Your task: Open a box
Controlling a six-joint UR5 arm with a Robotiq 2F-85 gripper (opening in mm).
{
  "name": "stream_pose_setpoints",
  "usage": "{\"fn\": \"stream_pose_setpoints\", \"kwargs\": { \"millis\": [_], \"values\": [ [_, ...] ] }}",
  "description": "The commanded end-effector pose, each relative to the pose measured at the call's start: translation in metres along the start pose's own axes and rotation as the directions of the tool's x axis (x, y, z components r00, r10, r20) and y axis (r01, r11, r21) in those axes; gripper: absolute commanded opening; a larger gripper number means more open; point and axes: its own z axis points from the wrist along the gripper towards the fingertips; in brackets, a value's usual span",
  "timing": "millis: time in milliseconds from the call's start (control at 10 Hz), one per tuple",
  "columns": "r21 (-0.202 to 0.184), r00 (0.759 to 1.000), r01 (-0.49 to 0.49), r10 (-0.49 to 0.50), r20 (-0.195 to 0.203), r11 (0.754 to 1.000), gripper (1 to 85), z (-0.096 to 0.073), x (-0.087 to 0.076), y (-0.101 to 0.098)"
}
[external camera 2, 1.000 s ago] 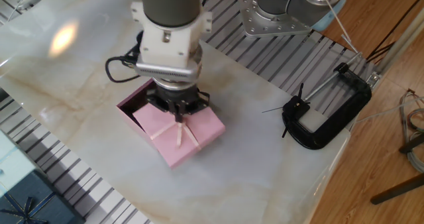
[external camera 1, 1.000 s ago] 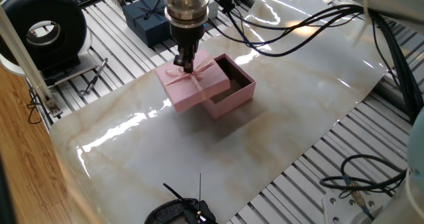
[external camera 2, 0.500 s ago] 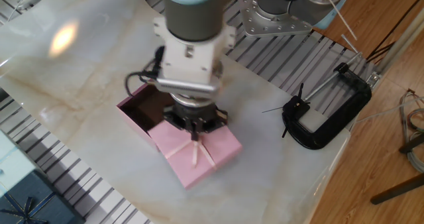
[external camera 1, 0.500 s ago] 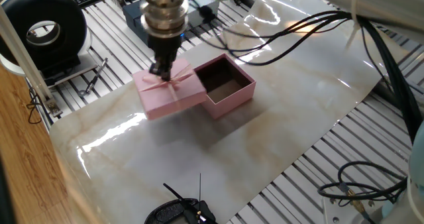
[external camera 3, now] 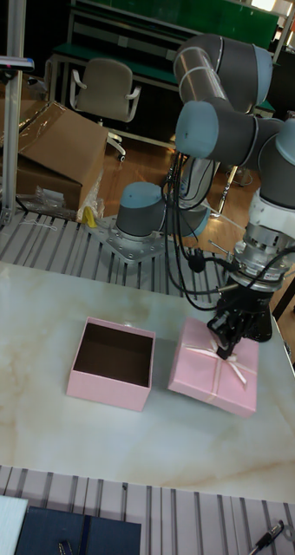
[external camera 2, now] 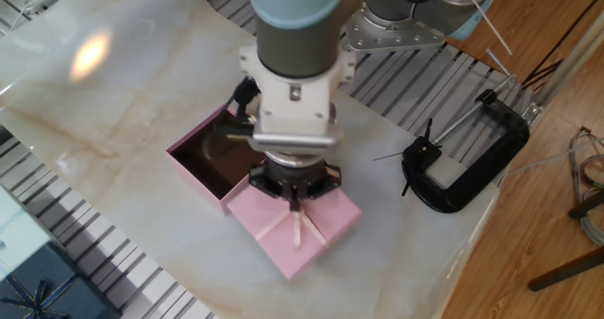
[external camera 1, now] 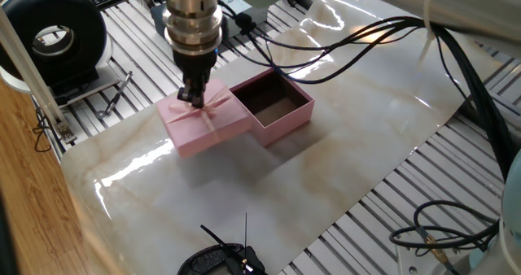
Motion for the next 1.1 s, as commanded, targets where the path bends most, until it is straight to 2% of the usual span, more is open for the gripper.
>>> {"fn": "stream_pose_setpoints", "kwargs": {
  "millis": [0,100,200,300,400,500,800,1000],
  "values": [
    [0.025,0.999,0.037,-0.038,0.032,0.999,1.3,0.022,-0.015,0.009],
    [0.020,0.999,0.029,-0.030,0.032,0.999,1.3,0.026,-0.013,0.011],
    [0.031,0.999,0.037,-0.037,-0.001,0.999,1.3,0.026,-0.004,0.008],
    [0.000,0.998,0.058,-0.058,-0.005,0.998,1.3,0.027,-0.003,0.016],
    [-0.020,0.997,0.072,-0.072,0.014,0.997,1.3,0.031,0.000,0.019],
    [-0.019,0.996,0.082,-0.082,0.028,0.996,1.3,0.038,0.007,0.017],
    [0.007,0.993,0.119,-0.119,0.019,0.993,1.3,0.052,0.025,0.003],
    [0.004,0.993,0.112,-0.112,0.032,0.994,1.3,0.056,0.030,0.003]
  ]
}}
